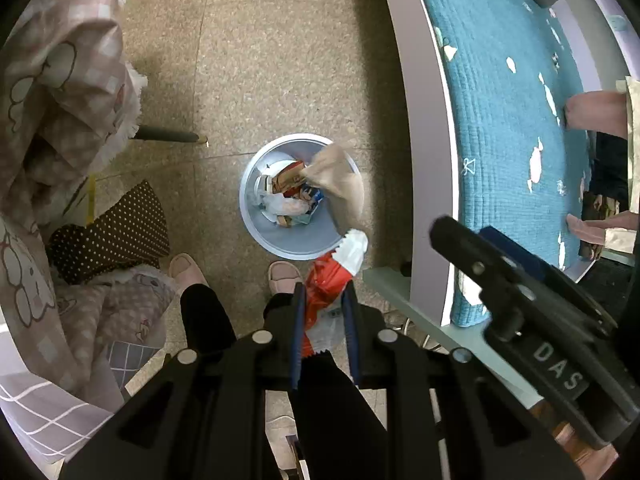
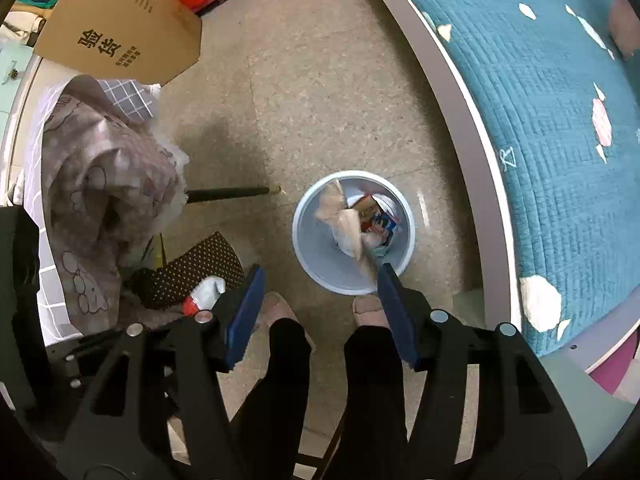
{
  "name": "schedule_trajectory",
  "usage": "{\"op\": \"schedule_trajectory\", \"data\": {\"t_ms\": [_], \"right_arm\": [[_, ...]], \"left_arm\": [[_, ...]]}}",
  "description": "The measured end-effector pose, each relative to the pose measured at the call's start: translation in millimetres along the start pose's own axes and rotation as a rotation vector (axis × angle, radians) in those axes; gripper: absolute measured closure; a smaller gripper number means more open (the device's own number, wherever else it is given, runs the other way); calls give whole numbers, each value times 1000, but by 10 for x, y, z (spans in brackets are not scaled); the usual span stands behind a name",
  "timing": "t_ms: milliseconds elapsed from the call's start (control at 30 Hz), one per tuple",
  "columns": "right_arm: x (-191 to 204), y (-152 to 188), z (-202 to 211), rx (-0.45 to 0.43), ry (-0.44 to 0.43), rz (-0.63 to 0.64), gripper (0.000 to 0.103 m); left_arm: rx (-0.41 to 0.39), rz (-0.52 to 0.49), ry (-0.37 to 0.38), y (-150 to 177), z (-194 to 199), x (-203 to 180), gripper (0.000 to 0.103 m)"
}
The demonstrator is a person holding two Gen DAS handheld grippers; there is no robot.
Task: Collect trash
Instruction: 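Carry both items to the bin and open right tool over it, then open the left tool over the bin to drop the red packet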
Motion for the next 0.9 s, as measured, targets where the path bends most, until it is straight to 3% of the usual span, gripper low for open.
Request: {"op": "schedule_trajectory", "data": {"t_ms": [433, 800, 900], "right_arm": [[-422, 244, -140, 40, 42, -91, 43], [-651, 253, 52, -7, 16, -166, 41], [-710, 217, 128, -27, 7, -184, 41]], "left_arm": [[71, 13, -30, 29, -372, -15, 85], [70, -39, -41, -61, -399, -261, 84], [54, -53, -26, -98, -371, -348, 75]]}}
Point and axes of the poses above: each gripper's, at about its wrist camera, not at the fingertips, and z roughly against the way its jaws point, x to its left, y to its underside, the point moved 9 cm from there along -z, roughly the way its jaws point, and after that the axes turned 14 degrees about y, right-handed, at the moved point
